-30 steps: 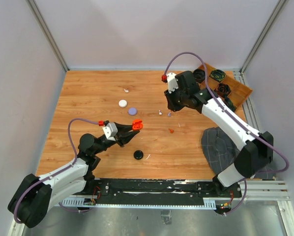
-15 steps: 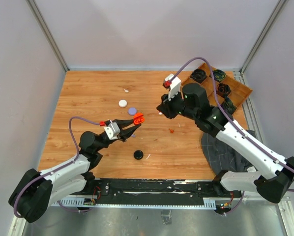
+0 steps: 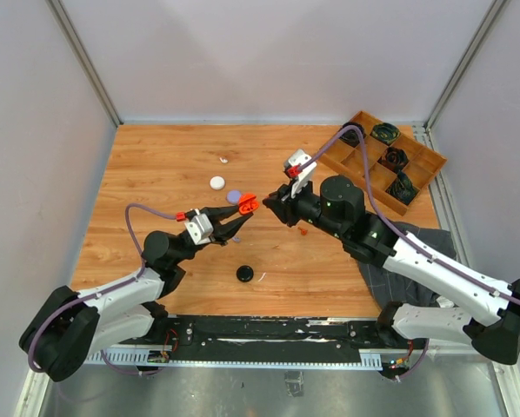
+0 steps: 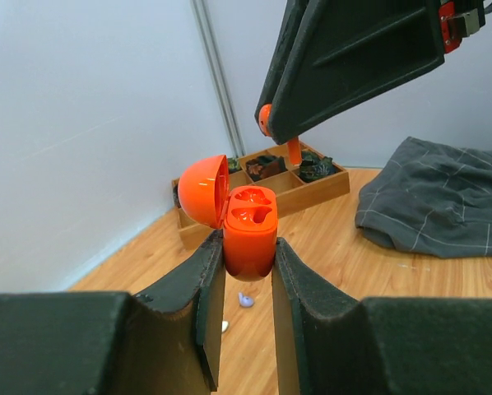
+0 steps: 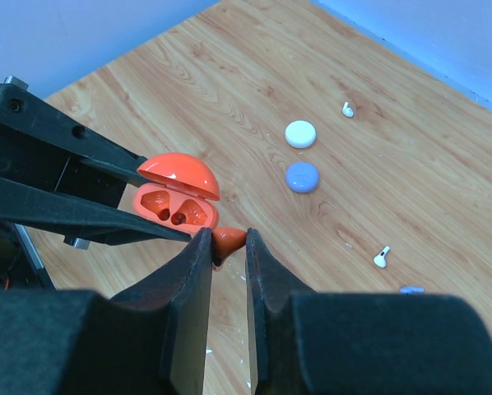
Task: Insert the wireless bluetooth earbuds into the charging case
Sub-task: Place the earbud in the charging case.
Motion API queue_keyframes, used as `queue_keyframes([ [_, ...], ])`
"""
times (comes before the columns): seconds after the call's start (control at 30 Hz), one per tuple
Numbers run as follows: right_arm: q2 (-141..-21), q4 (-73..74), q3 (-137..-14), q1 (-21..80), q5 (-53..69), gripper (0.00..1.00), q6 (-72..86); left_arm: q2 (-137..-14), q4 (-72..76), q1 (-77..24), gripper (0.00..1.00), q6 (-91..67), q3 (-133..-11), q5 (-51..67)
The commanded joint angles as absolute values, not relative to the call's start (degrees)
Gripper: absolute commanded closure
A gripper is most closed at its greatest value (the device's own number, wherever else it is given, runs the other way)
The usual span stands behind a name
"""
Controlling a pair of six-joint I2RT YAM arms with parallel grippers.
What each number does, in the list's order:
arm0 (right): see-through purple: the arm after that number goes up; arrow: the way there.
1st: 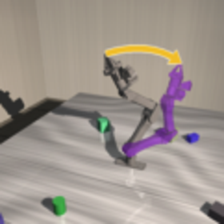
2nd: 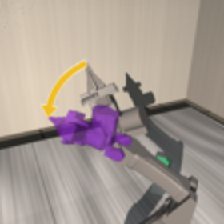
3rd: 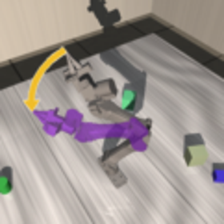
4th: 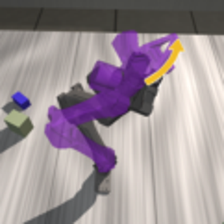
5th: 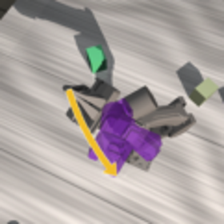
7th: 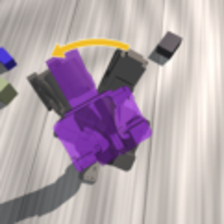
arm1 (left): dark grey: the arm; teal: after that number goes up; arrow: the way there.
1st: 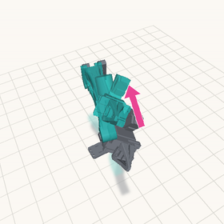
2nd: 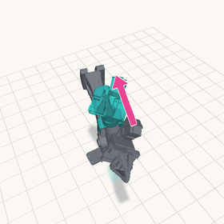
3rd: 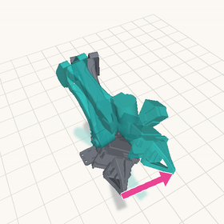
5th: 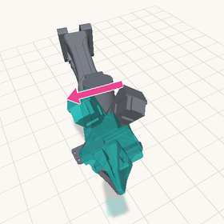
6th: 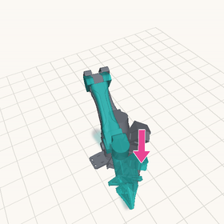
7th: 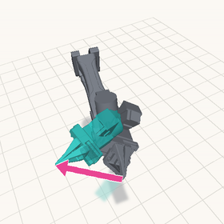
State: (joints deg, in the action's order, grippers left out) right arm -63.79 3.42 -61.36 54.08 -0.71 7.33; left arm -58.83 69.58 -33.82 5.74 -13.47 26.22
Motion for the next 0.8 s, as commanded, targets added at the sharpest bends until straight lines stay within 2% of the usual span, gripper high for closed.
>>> queue_keyframes([
  [0.0, -62.9, -4.0, -59.9, 56.1, -3.6, 0.9, 7.9, -59.7, 73.5, -34.7, 1.0, 5.7, -15.3, 25.1],
  [0.77, -66.1, -8.8, -57.8, 59.1, -5.2, 0.9, 6.3, -61.6, 75.4, -36.1, 1.0, 3.7, -16.3, 23.1],
])
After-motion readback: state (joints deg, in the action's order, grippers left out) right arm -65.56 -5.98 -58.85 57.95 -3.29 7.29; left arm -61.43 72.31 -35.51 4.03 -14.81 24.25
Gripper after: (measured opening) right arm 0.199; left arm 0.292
